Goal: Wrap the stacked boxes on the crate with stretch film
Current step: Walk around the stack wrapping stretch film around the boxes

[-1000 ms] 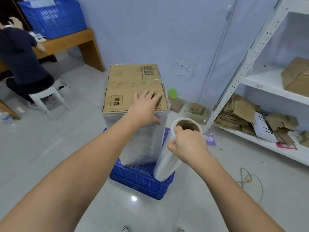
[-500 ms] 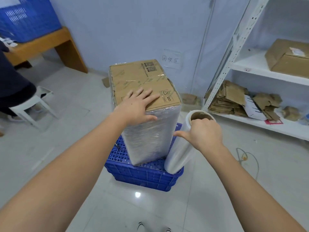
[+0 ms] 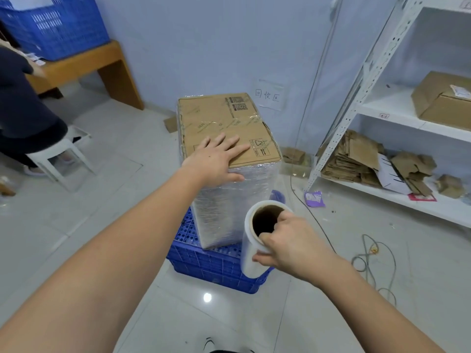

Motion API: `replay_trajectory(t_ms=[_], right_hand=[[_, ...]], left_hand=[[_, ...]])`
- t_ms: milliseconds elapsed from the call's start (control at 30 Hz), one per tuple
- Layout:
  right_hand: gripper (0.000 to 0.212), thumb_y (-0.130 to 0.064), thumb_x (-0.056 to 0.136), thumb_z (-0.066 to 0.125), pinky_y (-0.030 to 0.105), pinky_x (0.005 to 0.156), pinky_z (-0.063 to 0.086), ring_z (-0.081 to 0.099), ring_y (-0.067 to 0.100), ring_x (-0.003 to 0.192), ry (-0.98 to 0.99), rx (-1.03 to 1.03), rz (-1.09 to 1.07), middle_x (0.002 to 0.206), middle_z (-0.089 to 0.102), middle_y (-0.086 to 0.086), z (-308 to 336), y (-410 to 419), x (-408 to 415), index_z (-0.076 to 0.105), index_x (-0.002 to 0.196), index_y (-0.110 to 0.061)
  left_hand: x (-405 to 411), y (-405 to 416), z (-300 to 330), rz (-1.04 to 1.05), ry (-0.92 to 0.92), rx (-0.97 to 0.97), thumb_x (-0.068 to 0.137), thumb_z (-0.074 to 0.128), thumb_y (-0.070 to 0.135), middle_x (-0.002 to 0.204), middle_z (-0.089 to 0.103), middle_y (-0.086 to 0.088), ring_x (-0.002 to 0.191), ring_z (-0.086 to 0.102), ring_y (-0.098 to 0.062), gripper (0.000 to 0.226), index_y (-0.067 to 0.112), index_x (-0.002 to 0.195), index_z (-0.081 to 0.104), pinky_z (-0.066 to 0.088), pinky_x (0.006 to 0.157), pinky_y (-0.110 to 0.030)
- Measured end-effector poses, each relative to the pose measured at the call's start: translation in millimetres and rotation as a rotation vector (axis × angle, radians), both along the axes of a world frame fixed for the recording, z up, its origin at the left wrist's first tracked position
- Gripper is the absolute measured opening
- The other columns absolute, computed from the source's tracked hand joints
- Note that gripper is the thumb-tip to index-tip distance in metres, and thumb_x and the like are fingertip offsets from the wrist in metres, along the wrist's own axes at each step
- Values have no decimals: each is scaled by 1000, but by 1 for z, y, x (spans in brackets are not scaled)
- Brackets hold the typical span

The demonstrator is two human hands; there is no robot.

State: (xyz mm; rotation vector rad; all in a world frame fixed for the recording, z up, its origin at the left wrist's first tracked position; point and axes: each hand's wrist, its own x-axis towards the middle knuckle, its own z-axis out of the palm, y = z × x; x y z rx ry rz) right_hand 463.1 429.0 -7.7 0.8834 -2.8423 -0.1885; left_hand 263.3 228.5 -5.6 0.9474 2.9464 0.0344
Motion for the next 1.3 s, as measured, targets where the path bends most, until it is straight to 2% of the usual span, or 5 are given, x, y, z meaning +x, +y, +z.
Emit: replay_trajectory(t_ms=[367, 700, 1000, 1200, 1300], right_hand=[[21, -35, 95, 51, 35, 84, 44, 54, 25, 89, -211, -22, -62, 91, 67, 4, 15, -10, 29, 54, 108, -18], [46, -68, 91, 45, 31, 64, 32, 46, 18, 69, -229, -140, -516, 74, 49, -6, 26, -53, 24, 36, 93, -22], [15, -26, 88, 48, 33, 51, 24, 50, 26, 64, -204, -75, -988, 63, 41, -5, 20, -92, 5, 36, 92, -18], [65, -86, 73, 48, 29, 47, 36, 51, 17, 53, -120, -86, -1235, 57, 52, -4, 14, -99, -20, 45, 68, -21], [63, -83, 74, 53, 28, 49, 40, 52, 17, 54, -100, -109, -1291, 59, 53, -3, 16, -102, -25, 50, 68, -20]], left_hand=[[1, 0, 1, 12, -8, 2, 87, 43, 85, 173, -1, 12, 160, -2, -22, 92, 54, 160, -4, 2, 128, -53], [2, -5, 3, -13, 6, 25, 88, 48, 82, 174, 4, 7, 160, 2, -24, 94, 49, 162, 1, 4, 128, -54], [-18, -31, 13, -220, -188, 209, 91, 65, 62, 173, 15, 1, 160, 8, -22, 80, 38, 160, 31, -3, 126, -58], [-45, -72, 19, -614, -158, 22, 85, 62, 75, 174, 2, 3, 159, 3, -18, 101, 37, 165, 12, 3, 130, -46], [-51, -90, 7, -671, -38, -7, 84, 51, 85, 174, -3, 5, 159, -1, -15, 105, 39, 164, 1, 2, 130, -45]])
